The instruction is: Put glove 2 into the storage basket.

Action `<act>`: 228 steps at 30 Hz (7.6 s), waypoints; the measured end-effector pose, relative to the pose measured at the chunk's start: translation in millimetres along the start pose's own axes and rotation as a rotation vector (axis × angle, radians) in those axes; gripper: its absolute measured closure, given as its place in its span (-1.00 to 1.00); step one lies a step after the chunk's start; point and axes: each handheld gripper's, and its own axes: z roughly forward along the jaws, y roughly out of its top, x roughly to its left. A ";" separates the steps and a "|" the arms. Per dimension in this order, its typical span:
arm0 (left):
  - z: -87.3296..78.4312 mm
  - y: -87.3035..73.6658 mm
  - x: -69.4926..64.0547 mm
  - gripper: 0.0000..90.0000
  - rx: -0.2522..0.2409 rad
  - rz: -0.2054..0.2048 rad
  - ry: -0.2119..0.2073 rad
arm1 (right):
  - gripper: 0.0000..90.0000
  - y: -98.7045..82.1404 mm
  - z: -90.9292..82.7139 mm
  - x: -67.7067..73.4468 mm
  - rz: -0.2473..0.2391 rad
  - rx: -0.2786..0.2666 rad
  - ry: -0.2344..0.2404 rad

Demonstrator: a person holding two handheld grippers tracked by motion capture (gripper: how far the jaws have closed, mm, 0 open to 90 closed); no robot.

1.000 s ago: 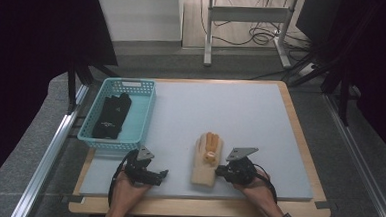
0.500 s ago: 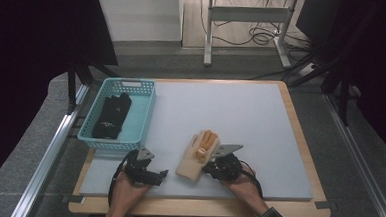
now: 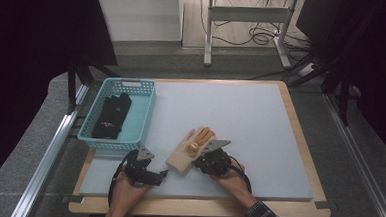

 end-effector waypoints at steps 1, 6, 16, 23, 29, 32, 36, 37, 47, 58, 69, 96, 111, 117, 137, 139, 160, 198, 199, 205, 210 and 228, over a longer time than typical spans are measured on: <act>0.0 0.0 0.0 -0.95 0.000 0.000 0.000 | 0.65 0.5 0.5 -0.2 -0.001 -0.001 0.002; 0.0 0.0 0.0 -0.95 0.000 0.000 0.000 | 0.58 -0.8 -5.3 -0.1 -0.010 0.001 0.000; 0.0 0.0 0.0 -0.95 0.000 0.000 0.000 | -0.04 -10.3 -31.6 -17.3 -0.006 -0.013 -0.056; 0.0 0.0 0.0 -0.95 0.000 0.000 0.000 | -0.45 -20.3 -52.2 -34.3 -0.009 -0.017 -0.120; 0.0 0.0 0.0 -0.95 0.000 0.000 0.000 | -0.68 -31.4 -66.9 -48.1 0.056 -0.036 -0.140; 0.0 0.0 0.0 -0.95 0.000 0.000 0.000 | -0.78 -38.5 -71.9 -53.5 0.072 -0.021 -0.144; 0.0 0.0 0.0 -0.95 0.000 0.000 0.000 | -0.92 -47.6 -75.7 -59.5 0.104 -0.004 -0.169; 0.0 0.0 0.0 -0.95 0.000 0.000 0.000 | -0.94 -49.9 -76.7 -61.2 0.113 0.000 -0.177; 0.2 -0.1 -0.3 -0.95 -0.003 -0.004 0.001 | -1.00 -70.6 -77.3 -71.7 0.159 0.037 -0.253; 0.5 0.2 -0.3 -0.95 -0.003 -0.008 -0.002 | -1.00 -71.0 -76.3 -70.3 0.148 0.037 -0.266; -4.3 8.9 -2.9 -0.92 0.007 -0.002 -0.056 | -0.99 -71.3 -76.6 -69.8 0.147 0.034 -0.268; 66.6 104.1 -41.4 -0.93 0.168 0.043 -0.081 | -0.97 -71.7 -76.9 -69.5 0.141 0.030 -0.269; 60.3 106.1 -48.5 0.23 0.198 0.104 -0.094 | -0.97 -71.7 -76.8 -69.3 0.142 0.030 -0.268; 55.7 106.0 -39.5 0.40 0.175 0.073 -0.149 | -0.97 -71.7 -76.8 -69.3 0.142 0.029 -0.268; 13.9 139.7 -8.5 0.70 0.093 0.056 -0.065 | -0.97 -71.7 -77.0 -69.2 0.142 0.029 -0.268; 8.9 143.0 -3.7 0.70 0.085 0.046 -0.058 | -0.97 -71.7 -77.0 -69.1 0.143 0.029 -0.267; -66.1 165.3 85.5 0.69 0.051 -0.081 0.180 | -0.97 -71.7 -77.1 -69.1 0.142 0.028 -0.268; 28.9 125.6 165.1 -0.21 0.394 -0.232 0.214 | -0.96 -71.9 -77.1 -69.5 0.139 0.027 -0.268; 26.8 125.4 166.3 -0.39 0.397 -0.241 0.190 | -0.96 -71.9 -77.1 -69.4 0.139 0.027 -0.268; 1.1 133.1 167.0 -0.74 0.330 -0.232 0.148 | -0.96 -71.9 -77.1 -69.5 0.139 0.028 -0.268; -20.9 136.6 170.2 -0.50 0.242 -0.228 0.193 | -0.96 -71.9 -77.1 -69.5 0.138 0.028 -0.268; 18.5 118.6 180.7 0.86 0.315 -0.299 0.194 | -0.96 -71.9 -77.1 -69.5 0.139 0.028 -0.268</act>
